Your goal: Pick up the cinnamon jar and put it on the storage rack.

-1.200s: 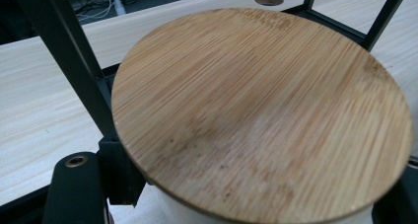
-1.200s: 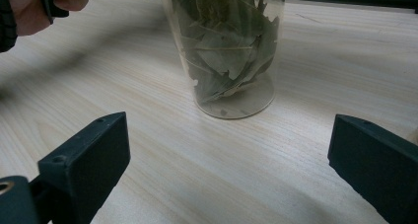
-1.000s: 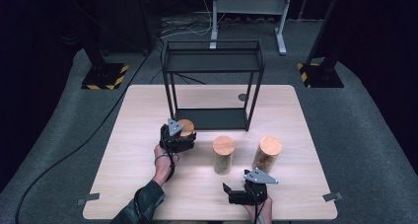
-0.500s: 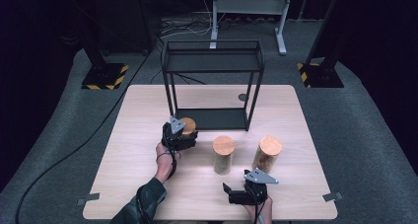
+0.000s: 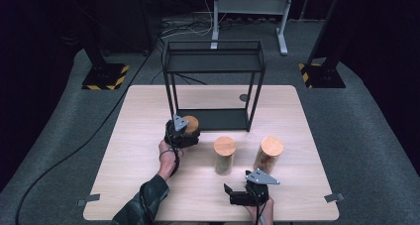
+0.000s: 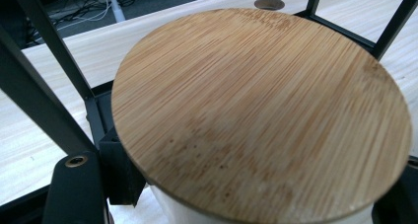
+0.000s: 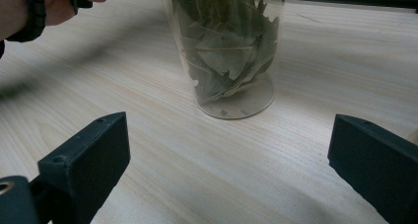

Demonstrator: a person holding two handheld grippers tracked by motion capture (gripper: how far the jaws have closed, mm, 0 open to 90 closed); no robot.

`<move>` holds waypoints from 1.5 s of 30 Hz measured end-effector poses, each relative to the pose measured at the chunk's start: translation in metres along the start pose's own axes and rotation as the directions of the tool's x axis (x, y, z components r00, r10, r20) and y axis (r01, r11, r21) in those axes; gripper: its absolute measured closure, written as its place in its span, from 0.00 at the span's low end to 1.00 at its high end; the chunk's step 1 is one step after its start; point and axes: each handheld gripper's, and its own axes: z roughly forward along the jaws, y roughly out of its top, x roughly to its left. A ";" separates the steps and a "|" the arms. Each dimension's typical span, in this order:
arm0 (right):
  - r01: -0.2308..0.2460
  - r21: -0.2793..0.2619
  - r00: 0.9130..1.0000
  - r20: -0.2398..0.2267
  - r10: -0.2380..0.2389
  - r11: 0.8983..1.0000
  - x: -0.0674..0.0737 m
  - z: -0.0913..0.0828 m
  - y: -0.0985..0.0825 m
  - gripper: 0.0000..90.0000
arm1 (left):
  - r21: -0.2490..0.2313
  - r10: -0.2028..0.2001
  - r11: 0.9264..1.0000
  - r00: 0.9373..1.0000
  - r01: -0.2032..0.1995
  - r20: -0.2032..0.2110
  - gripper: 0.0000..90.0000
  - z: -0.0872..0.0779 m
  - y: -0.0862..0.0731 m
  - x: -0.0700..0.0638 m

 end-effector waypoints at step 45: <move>0.002 -0.007 1.000 -0.001 -0.002 1.000 0.000 0.000 0.000 0.02 | -0.005 0.001 1.000 1.000 -0.001 0.012 0.28 0.028 0.028 0.004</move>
